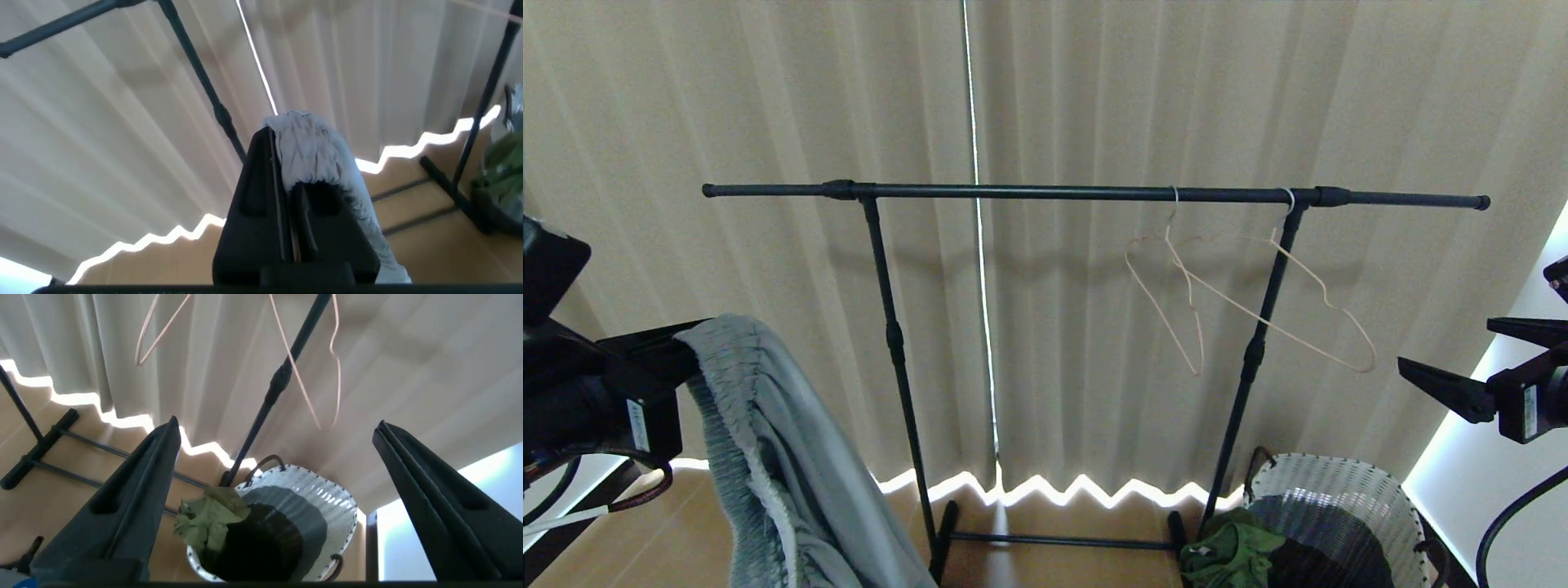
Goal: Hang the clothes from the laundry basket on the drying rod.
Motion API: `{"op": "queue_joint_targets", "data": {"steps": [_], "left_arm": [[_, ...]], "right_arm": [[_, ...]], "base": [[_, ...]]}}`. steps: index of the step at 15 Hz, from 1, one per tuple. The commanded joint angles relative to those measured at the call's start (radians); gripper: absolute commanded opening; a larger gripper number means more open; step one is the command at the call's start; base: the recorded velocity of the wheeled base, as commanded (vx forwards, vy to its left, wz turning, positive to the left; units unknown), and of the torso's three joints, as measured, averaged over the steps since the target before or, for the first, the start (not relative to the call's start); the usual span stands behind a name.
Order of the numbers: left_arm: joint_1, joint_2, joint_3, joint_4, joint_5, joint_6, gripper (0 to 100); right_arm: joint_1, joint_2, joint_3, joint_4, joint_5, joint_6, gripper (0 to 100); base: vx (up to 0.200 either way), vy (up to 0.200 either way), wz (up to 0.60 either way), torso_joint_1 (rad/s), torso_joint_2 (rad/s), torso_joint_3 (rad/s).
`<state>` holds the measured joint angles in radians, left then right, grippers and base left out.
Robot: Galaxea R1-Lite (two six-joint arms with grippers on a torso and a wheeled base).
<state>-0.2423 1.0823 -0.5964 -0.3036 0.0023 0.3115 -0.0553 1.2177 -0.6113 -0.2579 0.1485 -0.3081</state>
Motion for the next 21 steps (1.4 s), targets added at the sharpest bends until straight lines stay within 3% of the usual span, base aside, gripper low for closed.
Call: {"op": "queue_joint_targets", "data": {"steps": [1,5,15,21], "left_arm": [[0.0,-0.001,0.003,0.0,0.001,0.0,0],[0.0,0.001,0.004,0.0,-0.001,0.0,0],[0.002,0.005,0.004,0.001,0.002,-0.005,0],[0.0,0.001,0.003,0.001,0.001,-0.003,0]], "right_arm": [[-0.006,-0.001,-0.001,0.0,0.0,0.0,100],[-0.026,-0.003,-0.002,0.0,0.0,0.0,100],[-0.061,-0.006,-0.018,-0.011,0.0,0.0,100],[-0.09,-0.007,-0.019,-0.012,0.0,0.001,100]], "base": [[0.0,-0.2,0.0,0.002,0.0,0.002],[0.0,-0.2,0.0,0.008,0.0,0.0],[0.0,0.0,0.0,0.0,0.0,0.0],[0.2,0.0,0.0,0.002,0.0,0.004]]}}
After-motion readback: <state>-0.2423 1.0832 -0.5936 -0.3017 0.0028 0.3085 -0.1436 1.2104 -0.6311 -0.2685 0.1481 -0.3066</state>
